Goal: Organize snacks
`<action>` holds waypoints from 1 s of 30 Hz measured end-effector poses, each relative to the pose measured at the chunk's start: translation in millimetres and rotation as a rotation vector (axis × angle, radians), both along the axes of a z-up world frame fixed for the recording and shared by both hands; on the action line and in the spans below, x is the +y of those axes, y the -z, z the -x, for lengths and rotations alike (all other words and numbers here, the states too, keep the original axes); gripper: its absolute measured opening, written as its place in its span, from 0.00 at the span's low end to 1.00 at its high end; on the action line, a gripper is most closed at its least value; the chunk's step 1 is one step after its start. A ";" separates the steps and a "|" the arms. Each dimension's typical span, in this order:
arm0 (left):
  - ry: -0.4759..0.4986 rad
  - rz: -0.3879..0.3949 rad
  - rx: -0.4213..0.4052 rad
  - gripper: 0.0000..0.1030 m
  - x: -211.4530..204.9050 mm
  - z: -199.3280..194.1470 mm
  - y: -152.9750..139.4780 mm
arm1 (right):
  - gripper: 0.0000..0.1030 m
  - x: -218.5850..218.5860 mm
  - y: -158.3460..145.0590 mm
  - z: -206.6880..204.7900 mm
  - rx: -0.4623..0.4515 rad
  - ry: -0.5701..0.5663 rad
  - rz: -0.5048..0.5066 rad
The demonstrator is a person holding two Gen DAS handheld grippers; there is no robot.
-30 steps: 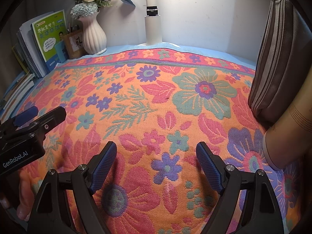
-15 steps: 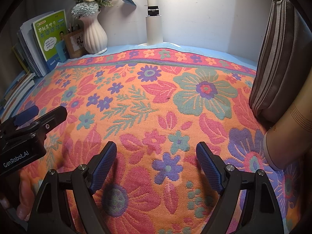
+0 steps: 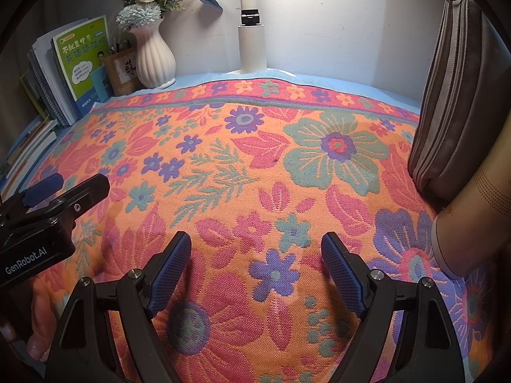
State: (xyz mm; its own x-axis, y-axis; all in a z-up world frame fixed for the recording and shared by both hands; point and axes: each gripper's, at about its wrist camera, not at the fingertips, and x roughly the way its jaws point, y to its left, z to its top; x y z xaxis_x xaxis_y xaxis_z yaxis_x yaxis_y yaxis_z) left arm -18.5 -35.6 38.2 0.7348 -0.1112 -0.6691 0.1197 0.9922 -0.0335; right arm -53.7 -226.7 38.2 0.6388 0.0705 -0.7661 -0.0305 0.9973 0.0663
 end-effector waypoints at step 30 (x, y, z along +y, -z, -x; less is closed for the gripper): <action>-0.002 -0.003 0.012 0.94 1.7 -2.1 1.0 | 0.81 0.1 -0.1 0.2 0.001 0.003 -0.002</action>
